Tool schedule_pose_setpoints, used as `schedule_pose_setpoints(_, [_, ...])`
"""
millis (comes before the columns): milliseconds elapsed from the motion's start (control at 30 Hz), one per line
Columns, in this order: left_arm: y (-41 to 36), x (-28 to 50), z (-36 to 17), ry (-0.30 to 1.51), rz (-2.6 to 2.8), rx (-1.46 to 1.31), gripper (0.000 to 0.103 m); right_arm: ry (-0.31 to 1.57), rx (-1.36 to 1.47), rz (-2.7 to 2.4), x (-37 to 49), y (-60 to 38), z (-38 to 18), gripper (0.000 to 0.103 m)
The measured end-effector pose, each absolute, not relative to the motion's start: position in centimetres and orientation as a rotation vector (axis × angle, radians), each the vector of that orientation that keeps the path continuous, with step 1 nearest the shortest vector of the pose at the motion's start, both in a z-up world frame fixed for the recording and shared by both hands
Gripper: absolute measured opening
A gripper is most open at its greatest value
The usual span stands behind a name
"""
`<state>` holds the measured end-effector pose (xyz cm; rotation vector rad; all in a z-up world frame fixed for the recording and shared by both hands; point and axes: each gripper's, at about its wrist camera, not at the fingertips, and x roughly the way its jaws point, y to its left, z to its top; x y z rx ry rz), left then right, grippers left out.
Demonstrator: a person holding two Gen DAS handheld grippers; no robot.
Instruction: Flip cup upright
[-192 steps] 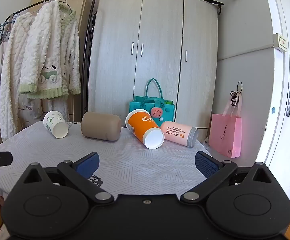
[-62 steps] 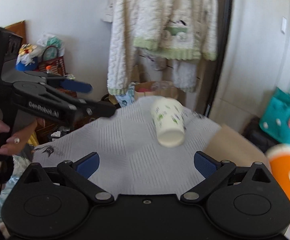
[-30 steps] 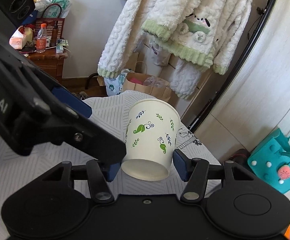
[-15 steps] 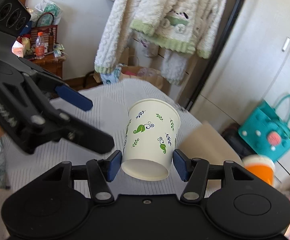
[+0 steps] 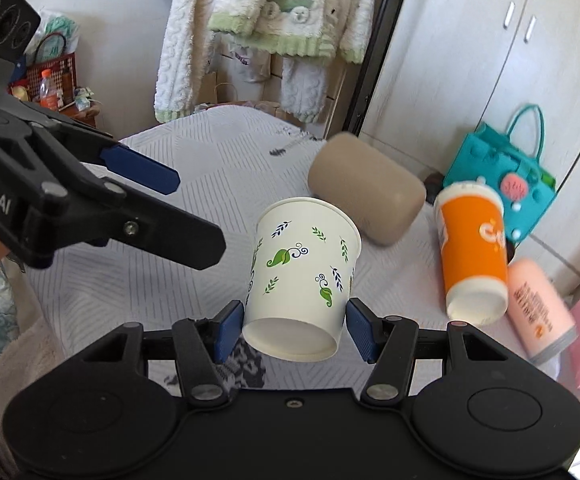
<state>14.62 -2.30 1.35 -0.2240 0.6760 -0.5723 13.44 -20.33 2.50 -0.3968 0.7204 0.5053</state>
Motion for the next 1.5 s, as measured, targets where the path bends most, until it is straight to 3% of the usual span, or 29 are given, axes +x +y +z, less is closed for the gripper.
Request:
schedule_pose_setpoints(300, [-4.7,15.8,0.3,0.759,-0.585,-0.227,0.103,0.745,-0.294,0.527,14.3,-23.1,0.3,0.062])
schedule_pose_setpoints(367, [-5.1,16.1,0.1,0.781,-0.597,-0.239,0.103,0.732,-0.281,0.556,14.3,-23.6,0.0,0.069])
schedule_pose_setpoints(433, [-5.3,16.3,0.1,0.804,-0.616,-0.262,0.103,0.724,-0.275,0.553,14.1,-24.1,-0.1,0.089])
schedule_pose_setpoints(633, [-6.0,18.6,-1.1,0.928,-0.674,-0.393,0.103,0.716,-0.242,0.636,14.2,-25.6,0.8,0.093])
schedule_pose_setpoints(1033, [-7.3,20.7,-2.8,0.976,-0.652,-0.486,0.100,0.851,-0.210,0.706,17.8,-25.6,2.6,0.093])
schedule_pose_setpoints(1133, [-7.2,21.2,-3.0,0.972,-0.629,-0.497,0.086,0.906,-0.179,0.733,19.0,-25.8,2.5,0.093])
schedule_pose_setpoints(1200, [-7.1,21.4,-3.1,0.966,-0.620,-0.495,0.071,0.923,-0.164,0.742,19.6,-25.9,2.4,0.093])
schedule_pose_setpoints(1300, [-6.8,21.6,-3.1,0.963,-0.629,-0.490,0.064,0.937,-0.156,0.769,20.1,-26.0,2.2,0.087])
schedule_pose_setpoints(1500, [-7.1,20.8,-2.4,0.923,-0.632,-0.416,0.063,0.959,-0.177,0.785,19.9,-25.4,1.7,0.069])
